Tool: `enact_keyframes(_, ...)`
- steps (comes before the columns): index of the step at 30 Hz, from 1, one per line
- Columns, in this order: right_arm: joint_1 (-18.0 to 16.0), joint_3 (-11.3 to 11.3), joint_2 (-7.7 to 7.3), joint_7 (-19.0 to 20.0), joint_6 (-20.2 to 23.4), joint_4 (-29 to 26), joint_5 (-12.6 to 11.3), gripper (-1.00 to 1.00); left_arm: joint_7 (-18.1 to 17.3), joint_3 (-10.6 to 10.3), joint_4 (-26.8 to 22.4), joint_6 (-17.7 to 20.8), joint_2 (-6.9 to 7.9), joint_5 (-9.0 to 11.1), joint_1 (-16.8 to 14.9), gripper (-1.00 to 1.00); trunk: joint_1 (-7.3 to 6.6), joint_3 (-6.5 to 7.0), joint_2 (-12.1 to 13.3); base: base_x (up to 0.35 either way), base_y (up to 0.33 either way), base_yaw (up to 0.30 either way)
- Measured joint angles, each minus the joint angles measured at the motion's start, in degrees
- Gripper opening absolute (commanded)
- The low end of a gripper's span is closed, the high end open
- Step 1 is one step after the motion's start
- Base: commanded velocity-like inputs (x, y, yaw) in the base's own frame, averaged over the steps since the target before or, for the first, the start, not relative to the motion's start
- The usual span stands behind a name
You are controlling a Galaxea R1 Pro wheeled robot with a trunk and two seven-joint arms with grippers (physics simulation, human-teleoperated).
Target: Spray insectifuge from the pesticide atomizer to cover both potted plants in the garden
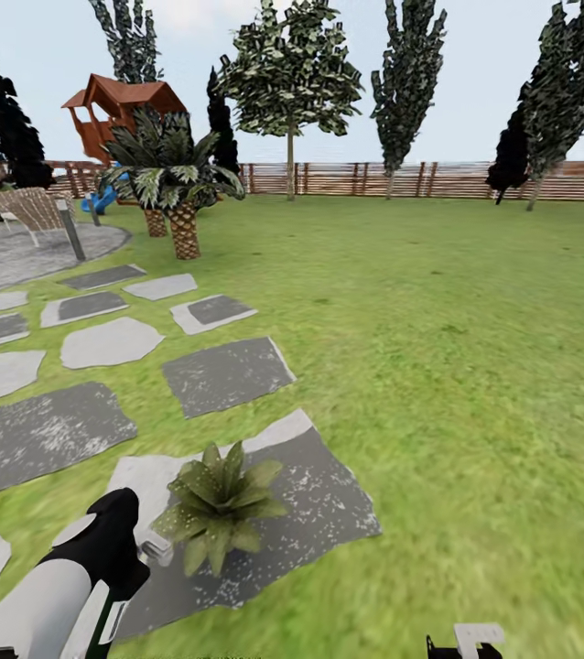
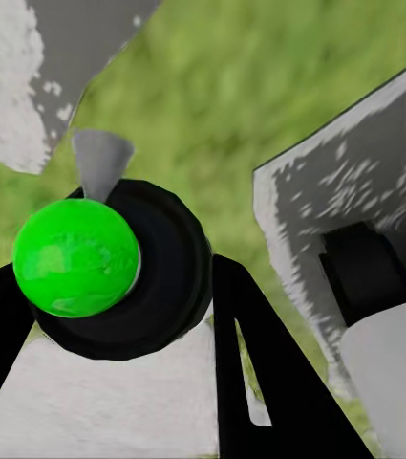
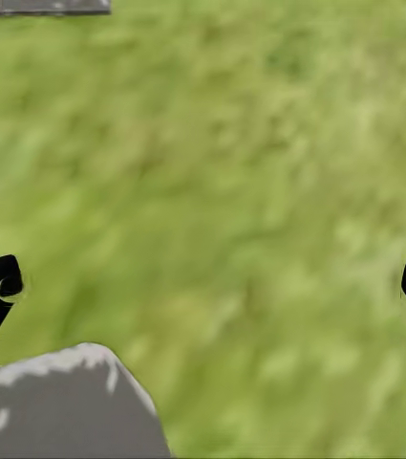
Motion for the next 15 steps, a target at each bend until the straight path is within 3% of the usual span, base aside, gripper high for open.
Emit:
enact_keyframes(6,0.0,-0.1,-0.12,0.0,0.0,0.0,0.0,1.00,0.1,0.3,0.2,0.0,0.56,-0.1,0.4,-1.00,-0.01,0.00,0.0,0.099,-0.207,0.083)
enact_keyframes(15,0.0,-0.1,-0.18,0.0,0.0,0.0,0.0,1.00,0.3,0.3,1.0,-0.6,0.96,0.0,1.5,-1.00,0.00,0.00,0.0,0.008,-0.006,0.001)
